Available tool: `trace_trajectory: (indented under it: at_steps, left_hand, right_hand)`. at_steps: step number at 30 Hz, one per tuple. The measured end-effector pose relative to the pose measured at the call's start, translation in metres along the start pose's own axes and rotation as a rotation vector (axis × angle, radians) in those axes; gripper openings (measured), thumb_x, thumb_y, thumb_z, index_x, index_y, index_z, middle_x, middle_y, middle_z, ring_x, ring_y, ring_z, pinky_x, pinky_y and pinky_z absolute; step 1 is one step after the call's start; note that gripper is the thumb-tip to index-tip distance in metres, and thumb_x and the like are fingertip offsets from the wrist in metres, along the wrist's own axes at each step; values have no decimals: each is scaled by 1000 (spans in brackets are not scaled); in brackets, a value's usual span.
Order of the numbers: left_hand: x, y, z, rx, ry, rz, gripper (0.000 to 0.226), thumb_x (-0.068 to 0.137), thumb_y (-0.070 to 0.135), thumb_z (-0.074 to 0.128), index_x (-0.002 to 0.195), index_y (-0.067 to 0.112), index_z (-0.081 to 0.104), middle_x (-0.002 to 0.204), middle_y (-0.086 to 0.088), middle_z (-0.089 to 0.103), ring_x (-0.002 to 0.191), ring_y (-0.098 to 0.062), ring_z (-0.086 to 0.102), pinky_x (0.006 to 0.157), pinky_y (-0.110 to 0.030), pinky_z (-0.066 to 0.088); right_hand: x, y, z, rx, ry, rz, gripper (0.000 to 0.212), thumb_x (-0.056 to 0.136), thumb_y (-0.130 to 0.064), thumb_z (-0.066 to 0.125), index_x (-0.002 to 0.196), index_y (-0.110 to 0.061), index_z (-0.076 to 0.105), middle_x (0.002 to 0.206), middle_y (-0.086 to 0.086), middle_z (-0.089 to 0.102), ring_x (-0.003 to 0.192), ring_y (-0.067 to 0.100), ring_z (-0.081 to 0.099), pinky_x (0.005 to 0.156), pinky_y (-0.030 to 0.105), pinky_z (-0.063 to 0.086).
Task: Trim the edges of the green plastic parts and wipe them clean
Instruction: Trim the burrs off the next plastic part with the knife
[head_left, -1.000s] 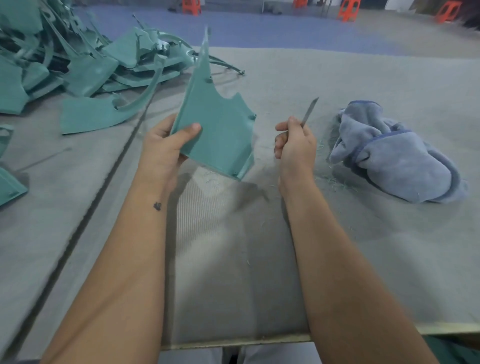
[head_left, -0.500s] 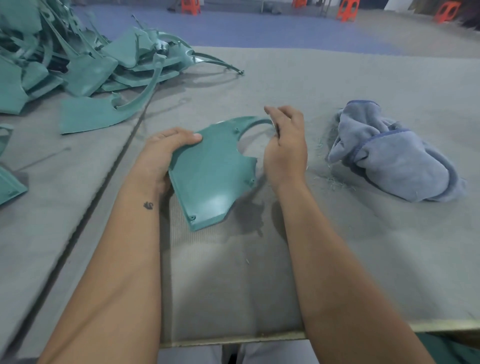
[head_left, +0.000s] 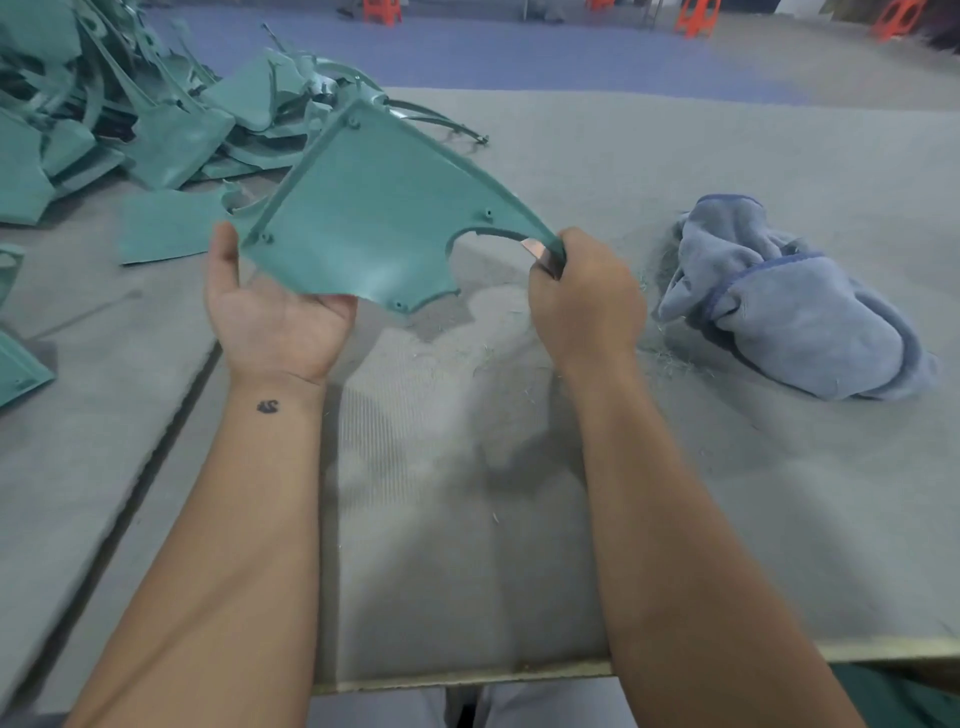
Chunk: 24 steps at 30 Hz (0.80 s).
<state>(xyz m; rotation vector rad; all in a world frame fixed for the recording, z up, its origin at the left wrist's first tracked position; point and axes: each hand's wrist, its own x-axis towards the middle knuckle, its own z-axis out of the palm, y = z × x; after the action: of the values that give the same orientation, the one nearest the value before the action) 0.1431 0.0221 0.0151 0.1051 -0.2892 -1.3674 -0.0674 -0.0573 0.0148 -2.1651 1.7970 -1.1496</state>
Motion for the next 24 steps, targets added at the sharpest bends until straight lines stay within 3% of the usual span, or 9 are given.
trace_trajectory:
  at_steps: [2, 4, 8, 12, 14, 16, 19, 22, 24]
  left_hand:
    - [4, 0, 1, -43, 6, 31, 60, 98, 46, 38, 117, -6, 59, 128, -25, 56, 127, -38, 49, 113, -48, 31]
    - [6, -2, -1, 111, 73, 28, 41, 92, 33, 50, 113, 0, 63, 125, -21, 60, 125, -38, 52, 111, -53, 32]
    - [17, -6, -3, 421, 450, -10, 30, 96, 12, 44, 123, 6, 56, 110, -12, 68, 98, -24, 68, 71, -35, 61]
    - [20, -7, -2, 490, 572, 6, 14, 98, 10, 47, 95, 2, 57, 84, -10, 65, 48, -13, 60, 41, -13, 45]
    - [18, -6, -2, 381, 532, 56, 15, 97, 13, 50, 100, 0, 57, 85, -14, 66, 53, -16, 62, 46, -15, 48]
    - [15, -5, -5, 219, 431, 133, 31, 96, 23, 54, 117, 0, 54, 97, -20, 68, 76, -27, 70, 68, -26, 59]
    - [15, -3, -8, 227, 322, 138, 45, 98, 36, 46, 134, 9, 47, 121, -19, 65, 107, -31, 67, 96, -43, 51]
    - [17, -6, -6, 362, 278, 117, 41, 97, 34, 44, 134, 17, 50, 113, -3, 68, 110, -25, 64, 98, -44, 48]
    - [17, -9, -5, 445, 234, 91, 27, 96, 33, 45, 118, 22, 56, 102, 4, 67, 111, -22, 61, 100, -44, 46]
  right_hand:
    - [2, 1, 0, -59, -14, -22, 16, 94, -26, 43, 80, -18, 43, 74, -4, 44, 67, 24, 38, 47, 30, 17]
    - [3, 1, 1, -84, -26, -33, 18, 97, -27, 42, 83, -17, 48, 75, -4, 46, 70, 24, 39, 49, 33, 17]
    - [6, 5, 0, -44, 3, -20, 16, 96, -28, 47, 93, -18, 58, 73, -6, 47, 69, 22, 41, 49, 31, 20]
    - [6, 5, 1, -29, 6, -6, 18, 94, -27, 47, 99, -17, 61, 79, -6, 48, 71, 20, 40, 61, 30, 26]
    - [5, 4, 2, -39, -9, -3, 20, 94, -27, 47, 101, -16, 62, 86, -4, 45, 72, 19, 39, 63, 30, 27]
    - [5, 4, 2, -69, -48, 5, 21, 94, -28, 48, 102, -15, 63, 90, 0, 48, 74, 20, 38, 64, 30, 28]
    - [5, 0, 1, -70, -154, 4, 19, 93, -31, 49, 93, -17, 62, 85, 0, 57, 74, 22, 43, 63, 29, 29]
    - [8, -2, -4, 84, -207, 63, 16, 86, -30, 55, 81, -19, 64, 66, -1, 57, 68, 23, 51, 58, 31, 34]
    - [10, 0, -9, 284, -215, 120, 19, 81, -26, 61, 73, -10, 64, 64, 10, 63, 61, 21, 52, 58, 39, 44]
